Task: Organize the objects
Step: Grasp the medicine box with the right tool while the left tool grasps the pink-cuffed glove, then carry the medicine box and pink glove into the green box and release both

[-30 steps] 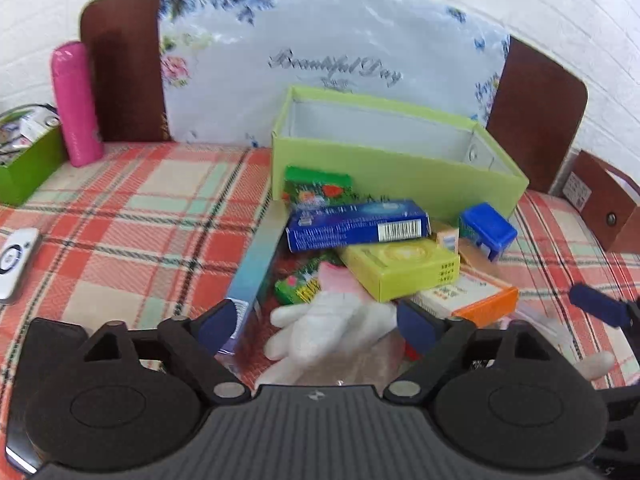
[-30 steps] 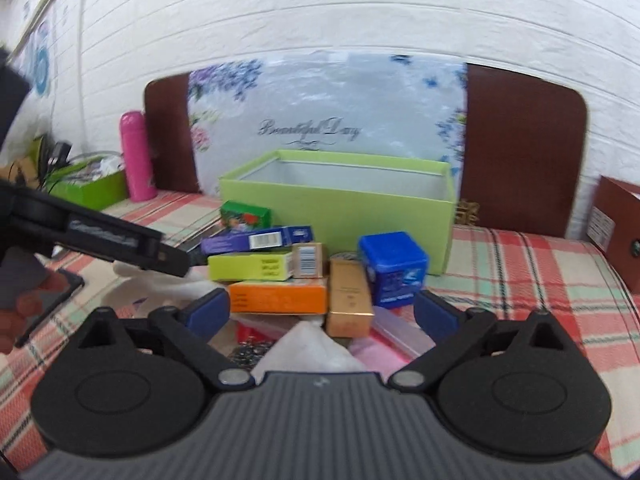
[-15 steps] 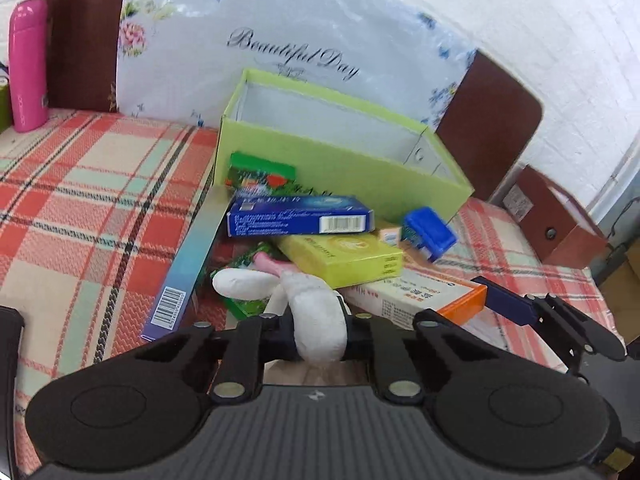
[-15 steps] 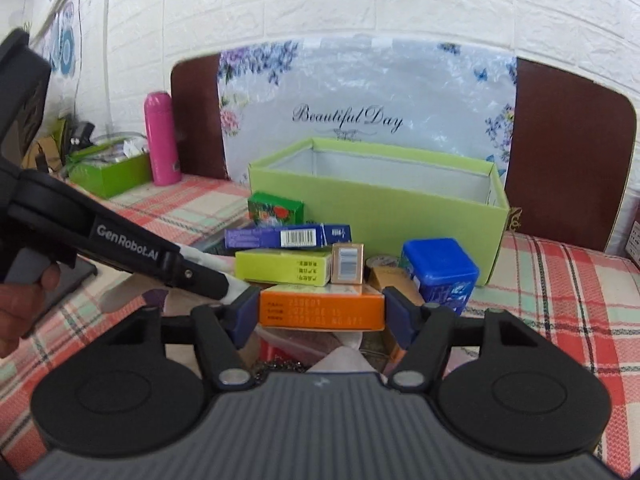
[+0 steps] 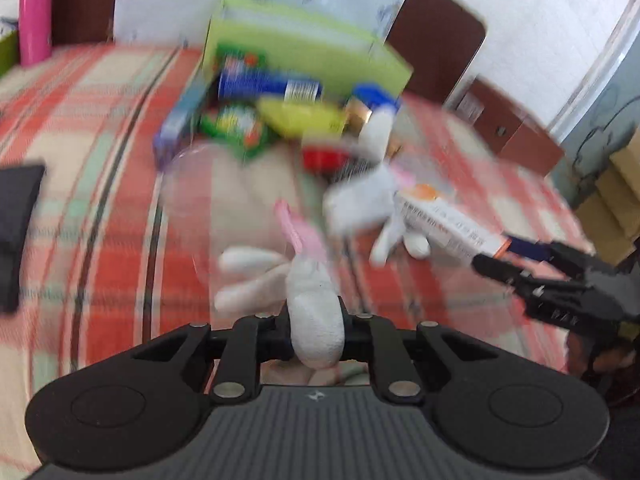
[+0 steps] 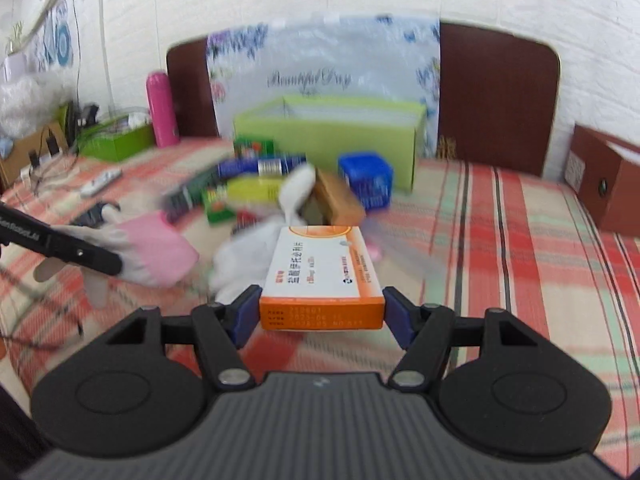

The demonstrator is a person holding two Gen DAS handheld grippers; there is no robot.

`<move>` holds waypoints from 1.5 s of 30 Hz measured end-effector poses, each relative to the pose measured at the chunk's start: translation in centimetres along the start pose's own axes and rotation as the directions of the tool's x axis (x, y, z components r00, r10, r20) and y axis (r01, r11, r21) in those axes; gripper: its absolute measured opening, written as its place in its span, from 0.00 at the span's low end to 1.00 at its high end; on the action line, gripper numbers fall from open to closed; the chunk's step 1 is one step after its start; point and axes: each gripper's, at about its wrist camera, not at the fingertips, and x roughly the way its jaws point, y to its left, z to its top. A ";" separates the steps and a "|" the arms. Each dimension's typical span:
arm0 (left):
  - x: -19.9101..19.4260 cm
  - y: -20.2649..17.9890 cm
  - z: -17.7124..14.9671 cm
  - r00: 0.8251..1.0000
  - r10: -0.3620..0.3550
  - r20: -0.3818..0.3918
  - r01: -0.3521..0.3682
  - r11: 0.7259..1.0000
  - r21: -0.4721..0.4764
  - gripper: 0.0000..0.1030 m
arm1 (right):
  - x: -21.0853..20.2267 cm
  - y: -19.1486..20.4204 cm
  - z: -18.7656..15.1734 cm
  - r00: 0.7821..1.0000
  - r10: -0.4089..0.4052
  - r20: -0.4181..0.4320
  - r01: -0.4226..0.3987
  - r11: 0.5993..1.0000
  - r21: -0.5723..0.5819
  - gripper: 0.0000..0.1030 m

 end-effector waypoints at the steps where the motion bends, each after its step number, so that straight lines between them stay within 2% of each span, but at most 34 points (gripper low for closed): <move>1: 0.6 0.0 -0.6 1.000 0.029 -0.011 -0.029 1.000 0.002 0.24 | 0.1 0.0 -0.7 1.000 0.000 -0.024 0.000 1.000 0.005 0.63; 3: 1.1 0.0 -1.2 0.998 0.069 -0.002 -0.069 0.998 -0.002 0.27 | 0.6 0.4 -1.6 0.998 -0.003 -0.070 0.004 1.000 0.012 0.63; 4: 1.0 -0.1 -1.2 0.997 0.074 0.011 -0.074 0.997 -0.007 0.32 | 0.7 0.7 -2.0 0.997 -0.009 -0.074 0.010 1.000 0.009 0.66; 5: 0.6 -0.3 -0.9 0.997 0.079 0.019 -0.079 0.997 -0.010 0.45 | 0.8 1.0 -2.2 0.997 -0.012 -0.070 0.012 1.000 0.004 0.74; 7: 0.2 -1.0 -0.4 0.995 0.090 0.051 -0.091 0.996 0.013 0.65 | 0.8 1.6 -2.2 0.999 -0.023 -0.041 0.022 1.000 -0.008 0.83; 11: 0.7 -2.8 1.3 0.982 0.134 0.134 -0.152 0.980 0.129 0.66 | 1.4 2.1 -1.7 0.999 -0.052 -0.016 0.052 0.998 -0.029 0.84; 14: 2.1 -3.4 1.9 0.983 0.128 0.130 -0.150 0.972 0.179 0.67 | 1.6 1.9 -1.6 0.998 -0.060 -0.031 0.060 0.998 -0.016 0.84; 15: 3.0 -3.3 1.7 0.987 0.113 0.113 -0.134 0.970 0.201 0.66 | 1.6 1.6 -1.7 0.997 -0.066 -0.032 0.066 0.998 -0.010 0.84; 16: 3.9 -3.1 1.6 0.989 0.116 0.088 -0.132 0.969 0.209 0.57 | 1.6 1.4 -1.9 0.997 -0.072 -0.040 0.072 0.997 0.001 0.84; 17: 4.9 -2.8 1.5 0.989 0.132 0.059 -0.142 0.969 0.201 0.52 | 1.8 1.2 -2.1 0.996 -0.077 -0.053 0.078 0.997 0.016 0.84; 18: 4.8 -2.7 1.2 0.988 0.123 0.092 -0.139 0.969 0.202 0.52 | 2.0 0.9 -2.2 0.994 -0.081 -0.068 0.084 0.996 0.034 0.84; 23: 4.3 -2.3 0.7 0.987 0.107 0.118 -0.125 0.980 0.158 0.55 | 3.3 1.0 -2.0 0.992 -0.080 -0.097 0.084 0.996 0.041 0.83; 25: 4.4 -2.6 0.5 0.986 0.111 0.126 -0.132 0.975 0.178 0.55 | 4.0 1.4 -1.8 0.992 -0.075 -0.099 0.078 0.997 0.022 0.81; 27: 4.6 -3.1 0.6 0.985 0.122 0.119 -0.145 0.967 0.207 0.49 | 4.5 1.6 -1.6 0.991 -0.083 -0.105 0.085 0.996 0.008 0.80; 28: 4.6 -3.2 0.6 0.987 0.115 0.115 -0.138 0.967 0.216 0.41 | 4.7 1.7 -1.5 0.990 -0.088 -0.108 0.089 0.996 0.005 0.79; 29: 4.6 -3.1 0.7 0.989 0.101 0.108 -0.122 0.968 0.217 0.35 | 4.9 1.6 -1.6 0.990 -0.089 -0.110 0.091 0.996 0.007 0.76; 30: 4.6 -3.2 0.8 0.990 0.095 0.102 -0.116 0.970 0.216 0.35 | 5.2 1.6 -1.6 0.989 -0.090 -0.118 0.092 0.996 0.013 0.73; 31: 4.6 -3.2 0.9 0.991 0.095 0.099 -0.114 0.970 0.214 0.33 | 5.4 1.4 -1.7 0.988 -0.089 -0.128 0.093 0.995 0.026 0.65; 34: 4.6 -3.1 1.2 0.994 0.065 0.084 -0.081 0.976 0.202 0.12 | 5.4 1.3 -2.1 0.990 -0.086 -0.115 0.091 0.995 0.040 0.64; 37: 3.7 -3.3 2.1 0.998 0.014 0.068 -0.026 0.981 0.192 0.10 | 5.1 1.3 -1.8 0.990 -0.075 -0.120 0.078 0.997 0.025 0.64; 39: 2.4 -3.5 2.9 0.995 -0.035 0.091 0.015 0.978 0.207 0.10 | 4.0 0.7 -1.3 0.993 -0.067 -0.097 0.072 0.997 0.040 0.64; 42: 0.1 -3.7 5.2 0.983 -0.083 0.164 0.044 0.974 0.224 0.10 | 1.9 -0.5 0.6 0.998 -0.061 -0.013 0.062 0.996 0.070 0.64; 45: -1.9 -3.6 8.8 0.959 -0.105 0.263 0.050 0.977 0.209 0.10 | 0.7 -1.6 3.3 0.992 -0.068 0.111 0.056 0.993 0.103 0.64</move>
